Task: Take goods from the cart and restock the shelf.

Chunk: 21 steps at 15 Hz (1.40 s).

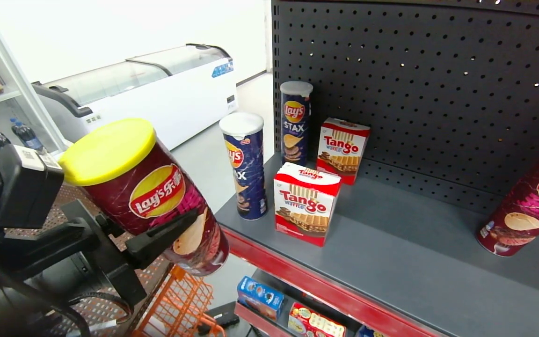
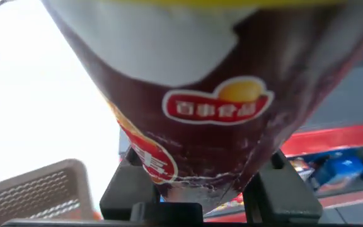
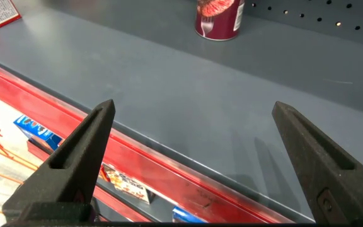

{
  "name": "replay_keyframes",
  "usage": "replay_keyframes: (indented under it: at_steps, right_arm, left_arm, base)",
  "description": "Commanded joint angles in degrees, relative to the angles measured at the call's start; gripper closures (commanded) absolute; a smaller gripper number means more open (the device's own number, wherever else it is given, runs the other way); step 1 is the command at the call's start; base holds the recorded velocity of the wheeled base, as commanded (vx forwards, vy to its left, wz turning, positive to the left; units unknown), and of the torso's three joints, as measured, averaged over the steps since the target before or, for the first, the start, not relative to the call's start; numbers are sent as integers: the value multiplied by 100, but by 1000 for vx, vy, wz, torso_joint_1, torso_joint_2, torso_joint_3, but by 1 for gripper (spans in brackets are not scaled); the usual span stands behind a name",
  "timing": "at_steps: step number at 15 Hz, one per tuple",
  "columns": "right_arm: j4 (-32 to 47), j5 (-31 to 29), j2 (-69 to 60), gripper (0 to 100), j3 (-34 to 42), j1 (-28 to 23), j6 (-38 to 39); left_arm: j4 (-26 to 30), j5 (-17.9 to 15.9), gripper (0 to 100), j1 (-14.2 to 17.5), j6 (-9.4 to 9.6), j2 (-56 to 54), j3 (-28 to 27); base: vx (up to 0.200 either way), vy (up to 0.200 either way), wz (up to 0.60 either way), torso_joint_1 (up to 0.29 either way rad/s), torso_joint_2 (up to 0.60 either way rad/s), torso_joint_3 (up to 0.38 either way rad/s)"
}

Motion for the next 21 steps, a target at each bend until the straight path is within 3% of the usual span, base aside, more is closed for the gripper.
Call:
replay_keyframes:
  at_steps: [1,4,7,8,9,16,21]
  right_arm:
    - [1,-2,0,0,0,0,-1]
    - [1,-2,0,0,0,0,-1]
    - [1,-2,0,0,0,0,-1]
    - [1,-2,0,0,0,0,-1]
    - [-7,16,0,0,0,0,-10]
    - [-7,24,0,0,0,0,-10]
    - [1,24,0,0,0,0,-10]
  left_arm:
    - [-2,7,100,-293,-5,17,-60]
    - [15,-116,100,-354,-13,44,-16]
    - [24,-819,100,-345,-13,105,-51]
    - [24,-819,100,-345,-13,105,-51]
    - [24,-1250,100,-328,-13,175,-78]
    - [24,-2252,100,-337,-13,386,-87]
    - [15,-2542,100,-354,-13,509,-95]
  base:
    - [0,0,0,0,0,0]
    - [0,0,0,0,0,0]
    - [0,0,0,0,0,0]
    - [0,0,0,0,0,0]
    - [0,0,0,0,0,0]
    - [0,0,0,0,0,0]
    - [0,0,-480,0,4,4]
